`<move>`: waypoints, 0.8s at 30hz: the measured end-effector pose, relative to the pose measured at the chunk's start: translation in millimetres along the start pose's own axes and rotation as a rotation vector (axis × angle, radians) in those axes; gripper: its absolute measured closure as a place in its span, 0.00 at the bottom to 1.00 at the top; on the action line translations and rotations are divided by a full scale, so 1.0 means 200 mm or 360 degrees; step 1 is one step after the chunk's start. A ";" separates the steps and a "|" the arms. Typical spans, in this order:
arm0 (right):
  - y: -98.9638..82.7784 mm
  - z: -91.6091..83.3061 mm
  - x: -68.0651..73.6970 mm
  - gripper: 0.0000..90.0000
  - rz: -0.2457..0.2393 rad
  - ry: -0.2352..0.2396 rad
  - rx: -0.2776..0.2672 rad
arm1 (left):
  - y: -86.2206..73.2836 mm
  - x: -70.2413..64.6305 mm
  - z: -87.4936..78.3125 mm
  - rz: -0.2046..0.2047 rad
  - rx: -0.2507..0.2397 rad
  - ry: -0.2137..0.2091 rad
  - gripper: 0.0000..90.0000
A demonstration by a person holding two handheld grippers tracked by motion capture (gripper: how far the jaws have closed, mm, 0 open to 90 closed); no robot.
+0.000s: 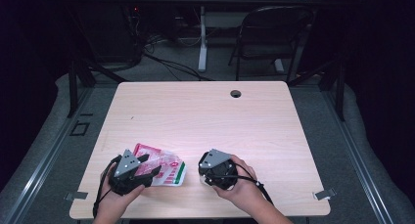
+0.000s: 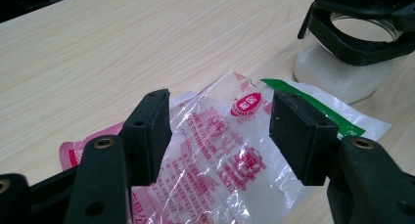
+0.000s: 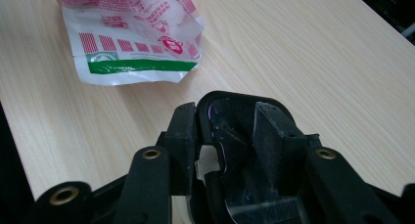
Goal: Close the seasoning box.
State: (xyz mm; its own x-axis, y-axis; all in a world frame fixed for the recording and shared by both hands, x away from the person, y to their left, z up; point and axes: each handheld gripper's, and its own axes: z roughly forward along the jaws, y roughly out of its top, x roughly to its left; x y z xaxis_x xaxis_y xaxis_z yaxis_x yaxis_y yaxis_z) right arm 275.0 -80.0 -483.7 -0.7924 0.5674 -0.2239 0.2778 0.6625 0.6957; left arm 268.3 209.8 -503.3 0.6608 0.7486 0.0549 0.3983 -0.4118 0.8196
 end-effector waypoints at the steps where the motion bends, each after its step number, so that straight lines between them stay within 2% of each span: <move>1: 0.00 0.00 0.00 0.67 -0.0007 0.0001 0.0002 | 0.00 0.00 0.00 0.0001 0.0000 0.0000 0.45; 24: -0.02 0.01 0.02 0.66 -0.0004 0.0016 0.0021 | 0.00 0.00 0.00 0.0004 0.0007 0.0000 0.45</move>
State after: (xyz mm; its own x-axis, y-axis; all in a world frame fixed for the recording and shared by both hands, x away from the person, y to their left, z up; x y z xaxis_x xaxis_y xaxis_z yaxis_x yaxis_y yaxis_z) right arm 273.2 -79.1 -488.5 -0.7985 0.5608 -0.2191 0.2827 0.6705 0.6860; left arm 268.5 210.0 -503.7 0.6619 0.7475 0.0569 0.3995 -0.4159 0.8170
